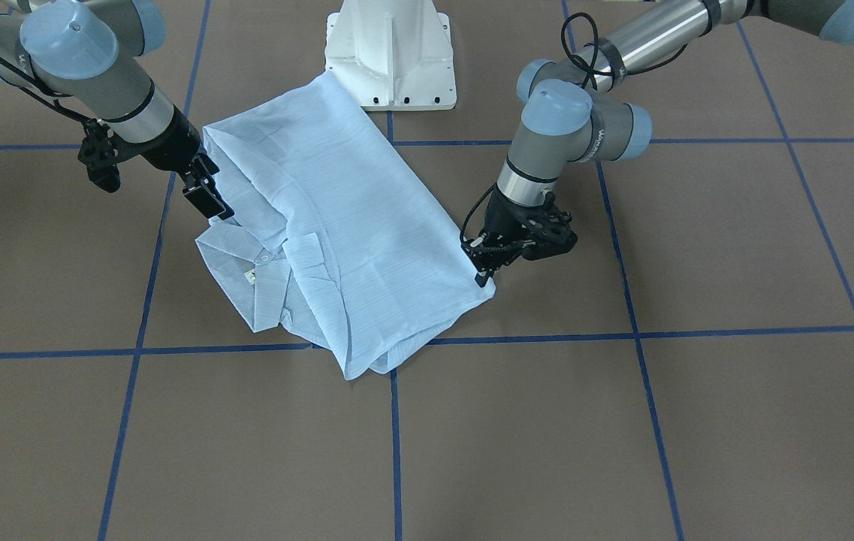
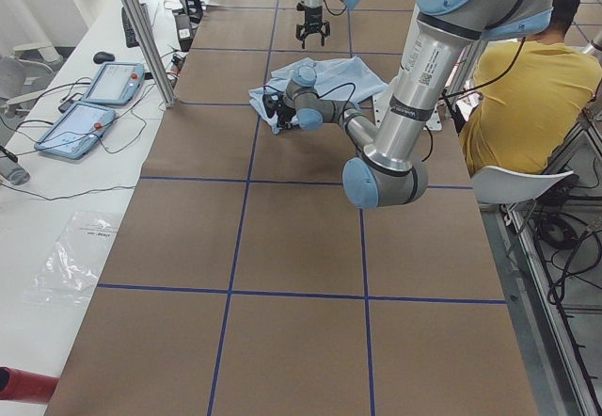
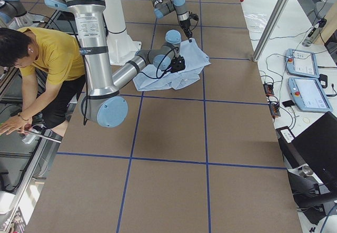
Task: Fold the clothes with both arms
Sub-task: 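Grasp the shirt with both grippers and straighten it lengthwise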
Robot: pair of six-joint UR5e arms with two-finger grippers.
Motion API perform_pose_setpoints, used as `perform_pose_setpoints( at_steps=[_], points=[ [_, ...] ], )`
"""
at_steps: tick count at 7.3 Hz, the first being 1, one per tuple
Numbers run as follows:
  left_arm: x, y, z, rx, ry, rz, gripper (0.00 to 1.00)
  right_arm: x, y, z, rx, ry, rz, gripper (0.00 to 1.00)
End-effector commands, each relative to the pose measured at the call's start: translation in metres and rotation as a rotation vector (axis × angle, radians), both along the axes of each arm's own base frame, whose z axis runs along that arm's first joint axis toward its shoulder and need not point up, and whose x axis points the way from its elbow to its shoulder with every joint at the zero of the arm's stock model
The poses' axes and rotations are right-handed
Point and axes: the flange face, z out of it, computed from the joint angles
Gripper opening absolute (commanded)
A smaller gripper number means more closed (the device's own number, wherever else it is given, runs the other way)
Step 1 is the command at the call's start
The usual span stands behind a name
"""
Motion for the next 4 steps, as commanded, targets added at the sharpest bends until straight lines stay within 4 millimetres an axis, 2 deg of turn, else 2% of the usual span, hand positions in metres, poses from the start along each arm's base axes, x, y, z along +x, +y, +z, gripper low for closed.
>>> perform_pose_setpoints(
  at_steps=[1, 2, 3, 4],
  points=[
    [-0.001, -0.091, -0.014, 0.054, -0.01, -0.073, 0.0, -0.003, -0.003, -0.009, 0.012, -0.013, 0.002, 1.0],
    [0.002, -0.129, -0.013, 0.072, 0.008, -0.106, 0.0, -0.006, -0.005, -0.021, 0.032, -0.029, 0.011, 1.0],
    [0.003, -0.162, -0.036, 0.114, -0.009, -0.112, 0.0, -0.023, -0.006, -0.044, 0.093, -0.029, 0.066, 1.0],
    [0.007, -0.179, -0.036, 0.12, -0.032, -0.112, 0.0, -0.042, 0.002, -0.05, 0.16, -0.008, 0.098, 1.0]
  ],
)
